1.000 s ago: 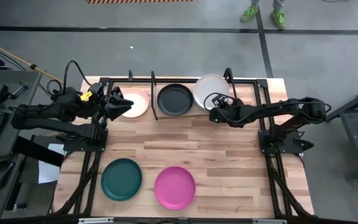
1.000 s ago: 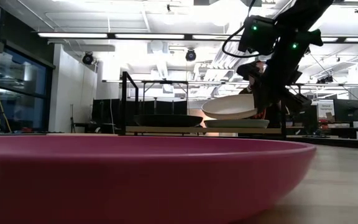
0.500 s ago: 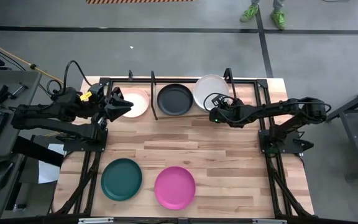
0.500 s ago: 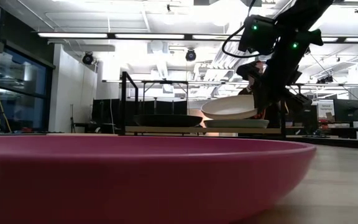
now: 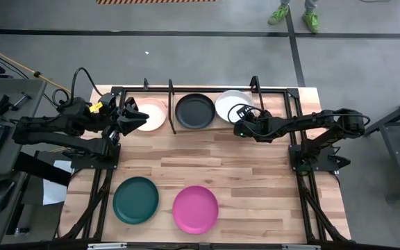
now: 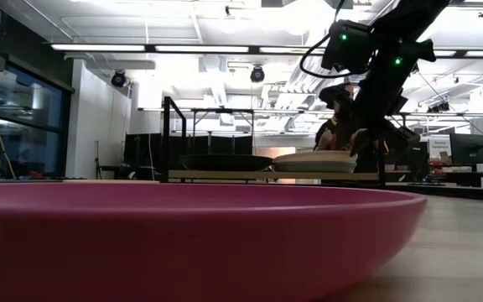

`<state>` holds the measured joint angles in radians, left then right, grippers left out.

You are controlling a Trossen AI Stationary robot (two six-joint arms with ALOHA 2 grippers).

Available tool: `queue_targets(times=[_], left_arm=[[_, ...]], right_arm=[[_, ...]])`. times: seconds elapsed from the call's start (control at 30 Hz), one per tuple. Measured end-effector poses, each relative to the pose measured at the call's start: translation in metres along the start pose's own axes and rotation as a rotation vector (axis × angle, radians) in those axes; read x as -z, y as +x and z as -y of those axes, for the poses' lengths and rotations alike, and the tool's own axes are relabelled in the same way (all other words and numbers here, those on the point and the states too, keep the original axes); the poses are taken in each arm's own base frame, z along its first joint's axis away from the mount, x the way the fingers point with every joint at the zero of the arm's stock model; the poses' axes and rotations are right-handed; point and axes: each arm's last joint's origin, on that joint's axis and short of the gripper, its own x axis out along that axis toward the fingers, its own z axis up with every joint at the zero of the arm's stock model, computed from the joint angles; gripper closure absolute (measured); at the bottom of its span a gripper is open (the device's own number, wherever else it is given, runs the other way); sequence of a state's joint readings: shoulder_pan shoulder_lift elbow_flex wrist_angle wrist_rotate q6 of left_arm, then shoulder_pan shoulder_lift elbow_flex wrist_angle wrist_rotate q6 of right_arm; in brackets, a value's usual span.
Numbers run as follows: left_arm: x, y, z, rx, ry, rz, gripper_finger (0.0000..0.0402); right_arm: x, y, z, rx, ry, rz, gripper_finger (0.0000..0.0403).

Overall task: Place and stack plates onto a shelf
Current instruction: Stack the white plate on top of the light blue plate on the shelf, then stack the peach plate on top of the white plate on the shelf

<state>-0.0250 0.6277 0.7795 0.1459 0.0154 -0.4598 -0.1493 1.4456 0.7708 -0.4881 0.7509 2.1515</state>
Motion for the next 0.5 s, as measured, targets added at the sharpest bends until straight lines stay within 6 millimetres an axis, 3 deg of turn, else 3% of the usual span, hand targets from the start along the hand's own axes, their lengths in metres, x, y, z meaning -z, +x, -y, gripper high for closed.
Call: queue_targets(times=[0.23,0.5], left_arm=[[0.000,0.000,0.000,0.000,0.000,0.000,0.0312],[0.000,0.000,0.000,0.000,0.000,0.000,0.0312]], right_arm=[[-0.001,-0.007,-0.009,-0.024,-0.036,-0.018,0.0279],[-0.014,-0.039,-0.026,-0.104,-0.362,-0.082,0.0279]])
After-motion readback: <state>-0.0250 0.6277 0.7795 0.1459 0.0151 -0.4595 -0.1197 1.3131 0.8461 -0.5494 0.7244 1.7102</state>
